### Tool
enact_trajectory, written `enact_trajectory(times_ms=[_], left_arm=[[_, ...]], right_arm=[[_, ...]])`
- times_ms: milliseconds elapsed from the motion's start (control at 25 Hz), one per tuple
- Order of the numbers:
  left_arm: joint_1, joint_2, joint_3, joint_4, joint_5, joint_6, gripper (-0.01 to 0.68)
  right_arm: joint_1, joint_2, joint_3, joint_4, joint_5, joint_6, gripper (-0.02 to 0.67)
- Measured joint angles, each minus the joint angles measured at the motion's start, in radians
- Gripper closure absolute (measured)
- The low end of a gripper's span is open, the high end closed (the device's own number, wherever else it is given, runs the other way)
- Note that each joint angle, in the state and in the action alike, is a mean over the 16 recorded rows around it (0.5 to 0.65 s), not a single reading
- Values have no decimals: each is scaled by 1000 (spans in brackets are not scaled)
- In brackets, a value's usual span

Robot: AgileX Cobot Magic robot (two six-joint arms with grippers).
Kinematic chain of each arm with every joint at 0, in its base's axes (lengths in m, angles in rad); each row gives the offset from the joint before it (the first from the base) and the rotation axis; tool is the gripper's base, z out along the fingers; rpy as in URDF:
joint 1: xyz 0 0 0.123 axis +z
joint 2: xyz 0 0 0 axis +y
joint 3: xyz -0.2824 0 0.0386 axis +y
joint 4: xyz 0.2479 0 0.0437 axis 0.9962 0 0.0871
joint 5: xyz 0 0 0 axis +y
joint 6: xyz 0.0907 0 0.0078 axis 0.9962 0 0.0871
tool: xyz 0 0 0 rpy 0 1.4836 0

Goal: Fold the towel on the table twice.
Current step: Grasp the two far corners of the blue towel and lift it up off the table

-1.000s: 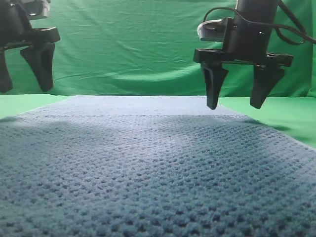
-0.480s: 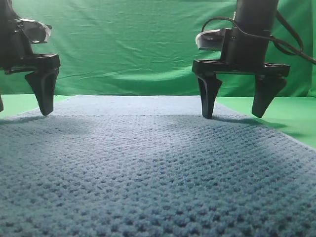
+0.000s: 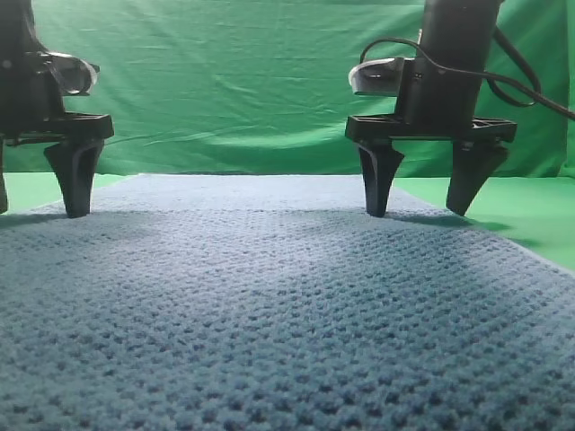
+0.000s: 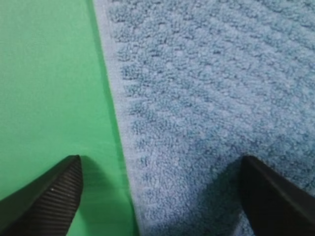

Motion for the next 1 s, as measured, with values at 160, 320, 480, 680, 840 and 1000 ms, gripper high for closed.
enact_trajectory(times_ms=[160,320,480,680,840,1000], left_arm=[[-5,16,-14,-12,24,-1,114],[-12,30,-26,-35,49,0,241],[-19,42,-39,-60,72,1,387],[-22,50,-60,-87,103,2,558],[-19,47,-89,-107,135,2,651],[-14,26,-150,-116,170,2,673]], right_arm=[[3,9,-7,1,3,-8,100],[5,16,-12,11,5,-12,236],[6,22,-17,25,8,-13,382],[7,23,-21,40,9,-13,555],[9,19,-36,37,21,-12,631],[11,5,-85,11,45,-9,649]])
